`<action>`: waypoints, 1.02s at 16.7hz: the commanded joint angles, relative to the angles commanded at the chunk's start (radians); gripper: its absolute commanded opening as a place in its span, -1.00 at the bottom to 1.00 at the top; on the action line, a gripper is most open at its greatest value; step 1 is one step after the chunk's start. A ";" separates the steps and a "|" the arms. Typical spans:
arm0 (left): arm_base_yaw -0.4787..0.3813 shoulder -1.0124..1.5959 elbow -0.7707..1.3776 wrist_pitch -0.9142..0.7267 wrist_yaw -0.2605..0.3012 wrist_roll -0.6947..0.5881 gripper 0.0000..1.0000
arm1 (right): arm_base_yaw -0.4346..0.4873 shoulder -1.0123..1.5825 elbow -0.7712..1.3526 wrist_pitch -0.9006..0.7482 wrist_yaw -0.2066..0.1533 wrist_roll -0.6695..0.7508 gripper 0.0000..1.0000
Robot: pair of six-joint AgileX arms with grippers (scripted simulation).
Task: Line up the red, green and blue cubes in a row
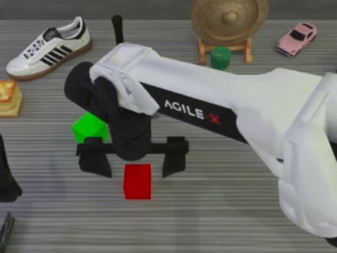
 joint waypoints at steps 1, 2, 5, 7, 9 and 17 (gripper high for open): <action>0.000 0.000 0.000 0.000 0.000 0.000 1.00 | 0.001 0.001 0.043 -0.041 0.000 0.001 1.00; 0.000 0.000 0.000 0.000 0.000 0.000 1.00 | 0.003 0.002 0.088 -0.086 0.000 0.001 1.00; 0.000 0.000 0.000 0.000 0.000 0.000 1.00 | 0.007 0.000 0.189 -0.188 -0.001 0.000 1.00; 0.000 0.000 0.000 0.000 0.000 0.000 1.00 | 0.008 -0.003 0.205 -0.204 0.000 -0.001 1.00; 0.000 0.000 0.000 0.000 0.000 0.000 1.00 | 0.008 -0.003 0.205 -0.204 0.000 -0.001 1.00; -0.033 0.167 0.164 -0.111 0.005 0.034 1.00 | -0.081 -0.215 0.016 -0.082 0.056 -0.107 1.00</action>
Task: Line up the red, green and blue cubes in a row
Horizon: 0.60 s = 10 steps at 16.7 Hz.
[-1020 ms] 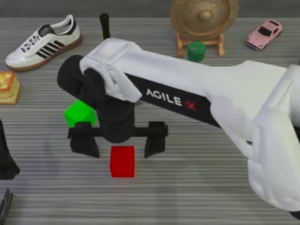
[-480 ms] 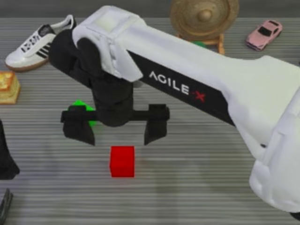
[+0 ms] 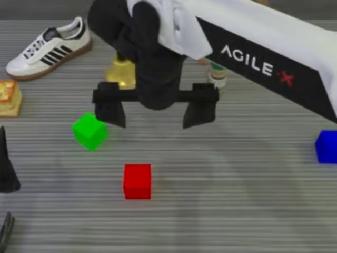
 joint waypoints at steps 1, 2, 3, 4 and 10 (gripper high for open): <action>-0.009 0.056 0.052 -0.035 0.000 0.011 1.00 | -0.027 -0.073 -0.061 0.038 0.014 -0.031 1.00; -0.019 0.125 0.114 -0.077 0.000 0.023 1.00 | -0.057 -0.156 -0.130 0.079 0.028 -0.065 1.00; -0.028 0.197 0.176 -0.119 0.000 0.036 1.00 | -0.090 -0.247 -0.207 0.124 0.042 -0.100 1.00; -0.040 0.281 0.247 -0.167 -0.001 0.050 1.00 | -0.125 -0.346 -0.290 0.172 0.054 -0.138 1.00; -0.110 0.858 0.691 -0.478 -0.003 0.142 1.00 | -0.371 -1.035 -0.921 0.509 0.093 -0.394 1.00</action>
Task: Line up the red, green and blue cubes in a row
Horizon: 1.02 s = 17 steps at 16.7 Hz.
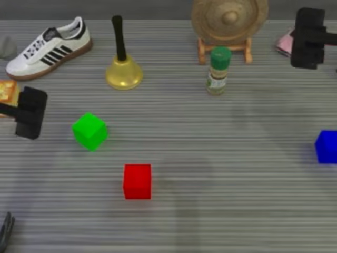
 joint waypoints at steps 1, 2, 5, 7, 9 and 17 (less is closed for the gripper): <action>-0.012 0.100 0.072 -0.052 0.000 0.015 1.00 | -0.043 -0.119 -0.117 0.062 0.000 -0.044 1.00; -0.025 0.206 0.149 -0.108 0.000 0.032 1.00 | -0.086 -0.235 -0.233 0.124 -0.003 -0.088 1.00; -0.061 0.492 0.360 -0.259 0.001 0.076 1.00 | -0.202 -0.553 -0.566 0.309 -0.025 -0.206 1.00; -0.083 0.656 0.487 -0.347 0.001 0.103 1.00 | -0.269 -0.734 -0.762 0.428 -0.049 -0.273 1.00; -0.103 0.801 0.605 -0.427 0.002 0.127 1.00 | -0.327 -0.885 -0.931 0.543 -0.078 -0.328 1.00; -0.146 1.096 0.881 -0.593 0.001 0.181 1.00 | -0.455 -1.233 -1.292 0.840 -0.177 -0.436 1.00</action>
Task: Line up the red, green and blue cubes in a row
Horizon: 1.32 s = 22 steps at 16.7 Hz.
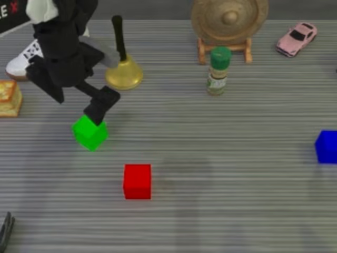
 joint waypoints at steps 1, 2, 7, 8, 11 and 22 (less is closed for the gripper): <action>-0.001 0.005 0.005 -0.002 0.000 0.001 1.00 | -0.002 -0.006 -0.005 0.005 -0.002 -0.001 1.00; -0.001 0.005 0.005 -0.002 0.000 0.001 1.00 | -0.002 -0.006 -0.005 0.005 -0.002 -0.001 1.00; 0.002 0.014 -0.002 0.012 0.000 0.002 1.00 | -0.002 -0.006 -0.005 0.005 -0.002 -0.001 1.00; 0.002 0.020 -0.018 0.035 0.000 0.003 1.00 | -0.002 -0.006 -0.005 0.005 -0.002 -0.001 1.00; 0.001 0.050 -0.088 0.137 0.000 0.003 1.00 | -0.002 -0.006 -0.005 0.005 -0.002 -0.001 1.00; 0.001 0.094 -0.181 0.273 0.001 0.004 0.70 | -0.002 -0.006 -0.005 0.005 -0.002 -0.001 1.00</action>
